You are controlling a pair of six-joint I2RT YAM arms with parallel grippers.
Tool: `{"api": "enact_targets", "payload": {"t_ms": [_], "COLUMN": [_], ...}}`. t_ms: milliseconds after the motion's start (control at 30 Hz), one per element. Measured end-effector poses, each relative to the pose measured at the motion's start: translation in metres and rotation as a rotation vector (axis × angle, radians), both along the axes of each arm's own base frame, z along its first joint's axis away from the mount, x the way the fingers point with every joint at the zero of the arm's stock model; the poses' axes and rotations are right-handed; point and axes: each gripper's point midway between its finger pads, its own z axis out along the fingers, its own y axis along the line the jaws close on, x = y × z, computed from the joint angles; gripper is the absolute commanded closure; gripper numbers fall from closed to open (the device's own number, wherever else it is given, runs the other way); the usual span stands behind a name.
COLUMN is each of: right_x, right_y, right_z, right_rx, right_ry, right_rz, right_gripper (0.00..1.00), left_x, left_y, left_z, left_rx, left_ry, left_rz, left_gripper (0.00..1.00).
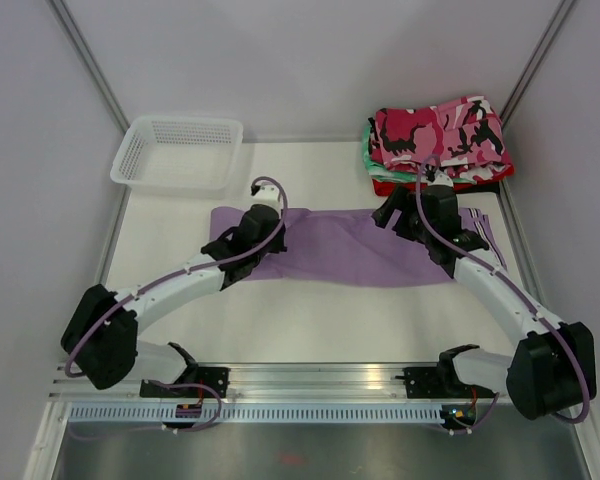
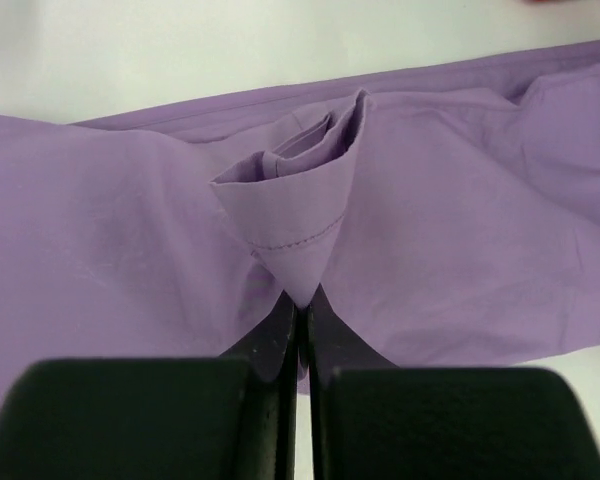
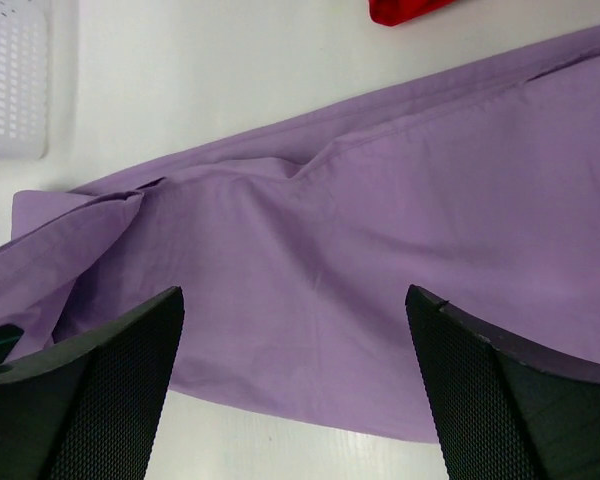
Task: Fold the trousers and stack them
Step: Fold the trousers
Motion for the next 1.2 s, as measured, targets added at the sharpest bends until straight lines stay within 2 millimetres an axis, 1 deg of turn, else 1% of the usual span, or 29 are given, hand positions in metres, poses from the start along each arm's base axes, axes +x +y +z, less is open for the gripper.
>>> {"api": "enact_targets", "payload": {"t_ms": [67, 167, 267, 367, 433, 500, 633, 733, 800, 833, 867, 900, 933, 967, 1067, 1133, 1200], "right_x": [-0.004, -0.009, -0.015, -0.021, -0.025, -0.027, -0.026, -0.022, -0.019, -0.017, -0.015, -0.014, -0.013, -0.012, -0.012, -0.013, -0.013], "right_y": [-0.005, -0.005, -0.003, 0.001, 0.005, 0.012, 0.028, 0.036, 0.038, 0.04, 0.042, 0.043, 0.045, 0.046, 0.053, 0.059, 0.067], "right_z": [-0.001, -0.007, -0.014, -0.023, -0.027, -0.029, -0.031, -0.035, -0.035, -0.035, -0.035, -0.036, -0.038, -0.041, -0.051, -0.056, -0.059], "right_rx": [-0.006, -0.013, -0.007, 0.014, 0.047, 0.1, 0.223, 0.288, 0.311, 0.323, 0.333, 0.341, 0.348, 0.352, 0.357, 0.35, 0.339], "right_ry": [0.01, 0.037, 0.063, 0.093, 0.108, 0.12, 0.132, 0.149, 0.153, 0.153, 0.152, 0.154, 0.16, 0.166, 0.199, 0.216, 0.224], "right_rz": [-0.01, 0.003, 0.02, 0.033, 0.039, 0.041, 0.041, 0.033, 0.028, 0.027, 0.028, 0.029, 0.031, 0.035, 0.052, 0.069, 0.095], "right_gripper": [0.02, 0.02, 0.02, 0.02, 0.02, 0.02, 0.02, 0.02, 0.02, 0.02, 0.02, 0.02, 0.02, 0.02, 0.02, 0.02, 0.02], "left_x": [0.003, 0.014, 0.021, 0.018, 0.014, 0.003, -0.023, -0.034, -0.038, -0.039, -0.04, -0.04, -0.041, -0.042, -0.044, -0.044, -0.046], "left_y": [-0.015, -0.032, -0.044, -0.051, -0.058, -0.069, -0.09, -0.096, -0.094, -0.093, -0.092, -0.092, -0.092, -0.092, -0.094, -0.097, -0.097], "left_z": [-0.005, -0.008, -0.005, -0.002, -0.003, -0.008, -0.024, -0.038, -0.049, -0.054, -0.058, -0.062, -0.064, -0.066, -0.064, -0.054, -0.041], "left_rx": [-0.001, 0.001, -0.02, -0.053, -0.067, -0.067, -0.045, -0.022, -0.001, 0.009, 0.019, 0.026, 0.025, 0.031, 0.034, 0.02, -0.006], "left_ry": [0.009, 0.023, 0.021, 0.018, 0.009, 0.009, 0.026, 0.044, 0.06, 0.069, 0.077, 0.083, 0.091, 0.101, 0.124, 0.123, 0.111], "left_rz": [0.005, 0.045, 0.08, 0.086, 0.068, 0.033, -0.043, -0.071, -0.074, -0.074, -0.073, -0.074, -0.071, -0.076, -0.082, -0.09, -0.096], "left_gripper": [0.98, 0.98, 0.98, 0.98, 0.98, 0.98, 0.98, 0.98, 0.82, 0.66, 0.32, 0.24, 0.17, 0.05, 0.0, 0.0, 0.0]}}
